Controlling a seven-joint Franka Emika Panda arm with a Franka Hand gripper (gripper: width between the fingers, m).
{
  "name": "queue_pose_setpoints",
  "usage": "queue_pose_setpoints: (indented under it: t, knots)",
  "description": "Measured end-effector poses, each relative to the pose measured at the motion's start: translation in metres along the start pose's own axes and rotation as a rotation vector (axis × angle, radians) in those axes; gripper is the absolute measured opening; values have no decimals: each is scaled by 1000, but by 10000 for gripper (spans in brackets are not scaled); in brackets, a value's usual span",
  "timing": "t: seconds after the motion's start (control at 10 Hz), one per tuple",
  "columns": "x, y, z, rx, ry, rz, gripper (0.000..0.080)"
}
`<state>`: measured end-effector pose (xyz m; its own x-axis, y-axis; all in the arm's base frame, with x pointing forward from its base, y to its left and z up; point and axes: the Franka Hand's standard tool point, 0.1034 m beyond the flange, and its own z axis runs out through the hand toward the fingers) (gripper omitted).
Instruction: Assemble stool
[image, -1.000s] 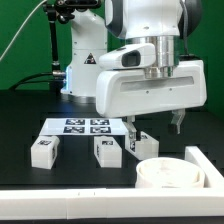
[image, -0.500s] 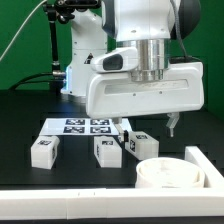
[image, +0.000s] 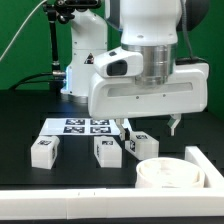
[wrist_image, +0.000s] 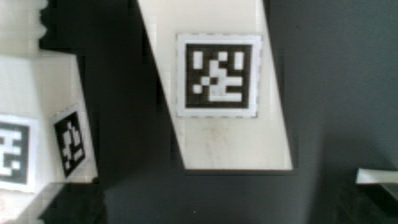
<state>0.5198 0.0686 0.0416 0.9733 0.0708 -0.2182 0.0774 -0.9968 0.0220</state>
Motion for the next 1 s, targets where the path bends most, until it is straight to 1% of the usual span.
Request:
queue_pose_setpoints:
  t: [0.1, 0.2, 0.3, 0.4, 0.6, 0.7, 0.8, 0.9, 1.0]
  knots:
    - [4, 5, 0, -9, -73, -13, 648]
    - [6, 7, -2, -9, -130, -10, 648]
    - [5, 6, 0, -10, -168, -10, 648]
    - [-2, 6, 1, -13, -254, -7, 648]
    - [-4, 7, 5, -19, -370, -7, 648]
    - [-10, 7, 10, -23, -457, -6, 648]
    - [-10, 7, 12, -25, -523, -5, 648]
    - [-12, 3, 11, -20, -590, -5, 648]
    - [-16, -5, 8, -1, -678, -4, 648]
